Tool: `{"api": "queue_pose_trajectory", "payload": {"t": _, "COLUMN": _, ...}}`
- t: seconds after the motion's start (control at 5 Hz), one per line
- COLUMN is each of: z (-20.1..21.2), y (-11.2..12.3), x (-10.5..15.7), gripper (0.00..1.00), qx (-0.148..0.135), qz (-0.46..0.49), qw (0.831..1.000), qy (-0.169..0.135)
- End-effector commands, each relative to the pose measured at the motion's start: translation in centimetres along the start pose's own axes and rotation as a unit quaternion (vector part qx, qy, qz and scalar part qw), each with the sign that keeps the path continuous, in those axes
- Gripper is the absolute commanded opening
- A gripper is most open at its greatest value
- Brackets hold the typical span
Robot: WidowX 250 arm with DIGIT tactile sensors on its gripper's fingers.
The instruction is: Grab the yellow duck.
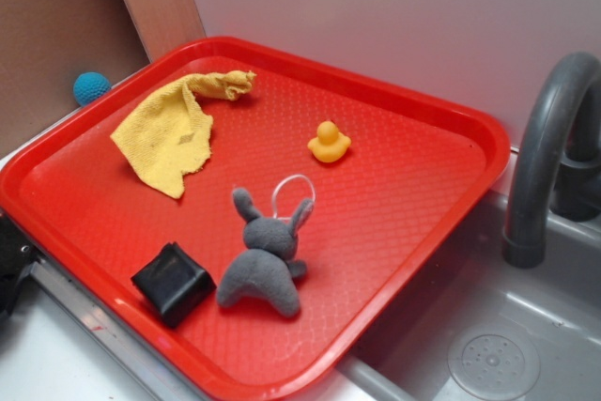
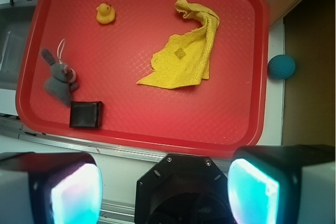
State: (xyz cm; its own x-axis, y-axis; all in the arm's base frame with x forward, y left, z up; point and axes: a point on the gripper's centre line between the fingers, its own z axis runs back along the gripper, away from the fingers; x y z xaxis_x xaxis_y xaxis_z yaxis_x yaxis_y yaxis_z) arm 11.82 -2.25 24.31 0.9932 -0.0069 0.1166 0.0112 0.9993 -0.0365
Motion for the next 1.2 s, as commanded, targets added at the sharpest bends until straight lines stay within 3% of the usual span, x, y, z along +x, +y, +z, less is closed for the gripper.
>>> {"api": "queue_pose_trajectory", "payload": {"t": 0.0, "z": 0.0, "y": 0.0, "x": 0.0, "gripper": 1.00, "qx": 0.000, "qz": 0.000, "qw": 1.000, "qy": 0.000}}
{"api": "queue_pose_trajectory", "payload": {"t": 0.2, "z": -0.6, "y": -1.1, "x": 2.8, "gripper": 1.00, "qx": -0.002, "qz": -0.001, "qw": 1.000, "qy": -0.012}}
{"api": "queue_pose_trajectory", "payload": {"t": 0.4, "z": -1.6, "y": -2.8, "x": 6.2, "gripper": 1.00, "qx": -0.061, "qz": -0.022, "qw": 0.998, "qy": -0.026}}
{"api": "queue_pose_trajectory", "payload": {"t": 0.6, "z": -3.1, "y": -5.3, "x": 9.0, "gripper": 1.00, "qx": -0.066, "qz": -0.034, "qw": 0.996, "qy": -0.044}}
{"api": "queue_pose_trajectory", "payload": {"t": 1.0, "z": -9.6, "y": -9.8, "x": 14.6, "gripper": 1.00, "qx": -0.089, "qz": -0.051, "qw": 0.995, "qy": -0.016}}
